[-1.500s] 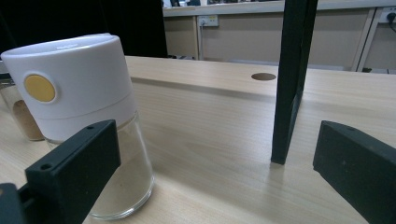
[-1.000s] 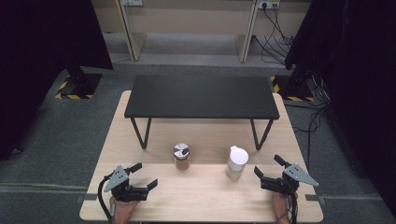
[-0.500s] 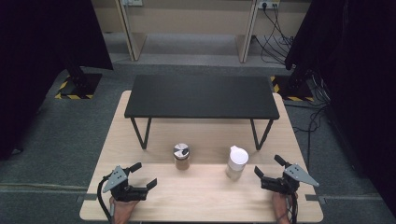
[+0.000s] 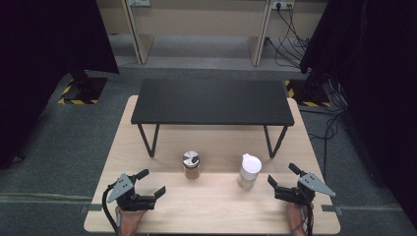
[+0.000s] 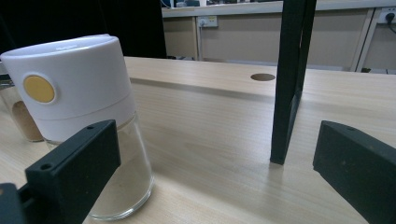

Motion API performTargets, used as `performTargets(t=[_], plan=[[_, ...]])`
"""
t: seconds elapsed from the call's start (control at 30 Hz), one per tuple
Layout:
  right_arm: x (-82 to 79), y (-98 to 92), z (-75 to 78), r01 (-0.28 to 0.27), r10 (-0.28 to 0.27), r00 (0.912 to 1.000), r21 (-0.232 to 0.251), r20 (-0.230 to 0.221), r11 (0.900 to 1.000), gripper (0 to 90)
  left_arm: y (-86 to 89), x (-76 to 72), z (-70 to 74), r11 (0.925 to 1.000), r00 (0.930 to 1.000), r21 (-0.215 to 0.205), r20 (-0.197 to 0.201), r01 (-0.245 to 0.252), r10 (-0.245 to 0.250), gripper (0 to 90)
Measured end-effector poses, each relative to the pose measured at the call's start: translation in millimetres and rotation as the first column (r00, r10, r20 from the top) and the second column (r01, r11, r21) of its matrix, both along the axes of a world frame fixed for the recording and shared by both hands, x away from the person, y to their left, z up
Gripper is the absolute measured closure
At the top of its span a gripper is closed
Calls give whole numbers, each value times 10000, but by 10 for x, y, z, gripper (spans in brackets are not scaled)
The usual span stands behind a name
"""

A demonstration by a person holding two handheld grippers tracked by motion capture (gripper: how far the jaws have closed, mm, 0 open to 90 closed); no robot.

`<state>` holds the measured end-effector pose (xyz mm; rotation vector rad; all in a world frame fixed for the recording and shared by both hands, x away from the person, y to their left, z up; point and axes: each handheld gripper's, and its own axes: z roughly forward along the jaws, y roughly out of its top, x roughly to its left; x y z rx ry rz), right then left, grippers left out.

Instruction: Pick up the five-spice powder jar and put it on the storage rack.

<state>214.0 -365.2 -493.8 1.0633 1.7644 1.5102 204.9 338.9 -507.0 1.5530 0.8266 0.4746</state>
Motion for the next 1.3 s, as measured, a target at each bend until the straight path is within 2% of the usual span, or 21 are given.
performTargets(t=[0.33, 0.7, 0.93, 1.1, 1.3], plan=[[-3, -3, -4, 16, -16, 10000, 43, 1, 10000, 7, -241, 92, 54, 9993, 9998, 316, 39, 196, -198, 28], [-1, -9, -8, -7, 7, 10000, 74, 14, 10000, 7, -448, 223, 66, 9994, 9997, 255, -22, 229, -229, 30], [1, -12, -9, -23, 23, 10000, 82, 14, 10000, 7, -577, 291, 75, 9997, 9999, 193, -99, 136, -134, 32], [1, -13, -10, -29, 28, 10000, 90, 13, 10000, 7, -723, 345, 91, 9991, 10000, 415, -65, -7, 10, 33], [4, -18, -12, -49, 49, 10000, 99, 21, 9999, 7, -811, 398, 95, 9992, 9999, 389, -101, -76, 80, 33]])
